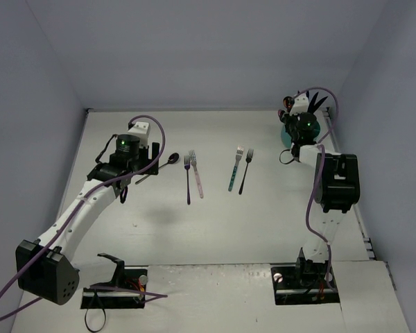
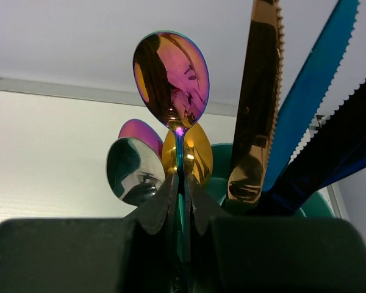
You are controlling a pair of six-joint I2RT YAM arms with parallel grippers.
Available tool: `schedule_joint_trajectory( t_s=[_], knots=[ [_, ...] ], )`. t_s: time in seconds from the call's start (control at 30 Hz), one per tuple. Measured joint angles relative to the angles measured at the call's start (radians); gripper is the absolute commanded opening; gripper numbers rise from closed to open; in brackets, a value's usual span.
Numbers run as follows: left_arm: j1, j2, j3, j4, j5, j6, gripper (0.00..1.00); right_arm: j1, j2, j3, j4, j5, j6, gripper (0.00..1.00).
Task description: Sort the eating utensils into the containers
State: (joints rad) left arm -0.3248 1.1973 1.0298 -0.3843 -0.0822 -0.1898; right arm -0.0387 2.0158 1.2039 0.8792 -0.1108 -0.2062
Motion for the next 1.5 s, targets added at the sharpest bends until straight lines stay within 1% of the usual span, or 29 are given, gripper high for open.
schedule_joint_trajectory(
  t_s=[0.1,0.2,0.3,0.67,0.73,0.93,1.5],
  knots=[
    [0.0,0.0,0.0,0.0,0.0,0.0,0.74,0.0,-0.015,-0.022,0.012,-0.002,0.005,0.0],
    [0.0,-0.001,0.0,0.0,-0.001,0.0,0.74,0.0,-0.043,-0.051,0.021,-0.001,0.013,0.05],
    [0.0,-0.001,0.0,0.0,-0.001,0.0,0.74,0.0,-0.068,-0.073,0.024,-0.001,0.024,0.07],
    [0.0,-0.007,0.0,0.0,-0.001,0.0,0.74,0.0,-0.122,-0.134,0.022,-0.009,0.054,0.1],
    [0.0,-0.008,0.0,0.0,-0.001,0.0,0.74,0.0,-0.122,-0.14,0.022,-0.009,0.059,0.1],
    [0.0,-0.008,0.0,0.0,-0.001,0.0,0.74,-0.001,-0.122,-0.148,0.014,-0.009,0.078,0.0],
    [0.0,-0.008,0.0,0.0,-0.001,0.0,0.74,-0.066,-0.104,-0.173,0.018,-0.06,0.175,0.0]
  ],
)
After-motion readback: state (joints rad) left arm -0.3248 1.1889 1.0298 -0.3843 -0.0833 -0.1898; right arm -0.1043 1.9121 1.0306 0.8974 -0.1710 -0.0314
